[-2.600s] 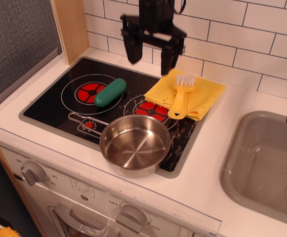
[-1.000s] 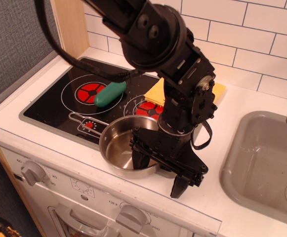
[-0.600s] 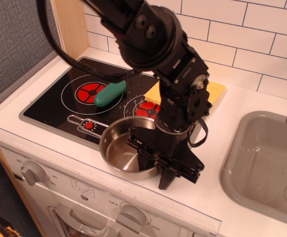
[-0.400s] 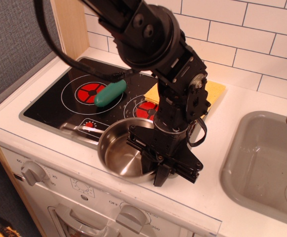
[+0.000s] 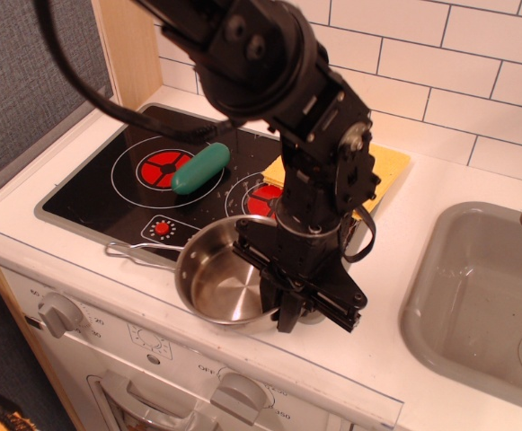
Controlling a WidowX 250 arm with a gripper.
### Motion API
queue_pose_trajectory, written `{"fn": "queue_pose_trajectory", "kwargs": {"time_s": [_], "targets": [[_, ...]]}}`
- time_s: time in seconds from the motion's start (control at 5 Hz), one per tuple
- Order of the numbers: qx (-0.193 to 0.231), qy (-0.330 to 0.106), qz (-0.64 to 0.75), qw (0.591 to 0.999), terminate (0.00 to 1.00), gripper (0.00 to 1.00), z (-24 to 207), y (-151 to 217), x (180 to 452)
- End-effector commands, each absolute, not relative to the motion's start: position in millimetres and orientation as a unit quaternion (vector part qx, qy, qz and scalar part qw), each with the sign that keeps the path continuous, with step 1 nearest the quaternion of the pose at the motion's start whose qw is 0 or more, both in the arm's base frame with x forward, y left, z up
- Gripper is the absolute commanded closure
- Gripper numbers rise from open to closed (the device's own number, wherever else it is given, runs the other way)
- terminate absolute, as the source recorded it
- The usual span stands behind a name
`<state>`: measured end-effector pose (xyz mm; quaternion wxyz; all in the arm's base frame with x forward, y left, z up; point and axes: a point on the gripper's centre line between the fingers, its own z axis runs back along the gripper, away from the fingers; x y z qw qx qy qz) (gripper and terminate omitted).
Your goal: Move the pot to the bottom left corner of stove
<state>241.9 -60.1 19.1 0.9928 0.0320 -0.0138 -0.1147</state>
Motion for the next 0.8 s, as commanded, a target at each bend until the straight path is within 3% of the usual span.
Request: {"fn": "queue_pose_trajectory", "kwargs": {"time_s": [0.0, 0.4, 0.6], "targets": [[0.026, -0.073, -0.180, 0.981, 0.00, 1.00, 101, 4, 262], [-0.017, -0.022, -0.187, 0.982, 0.00, 1.00, 66, 94, 255], [-0.007, -0.003, -0.193, 0.981, 0.00, 1.00, 52, 108, 254]]}}
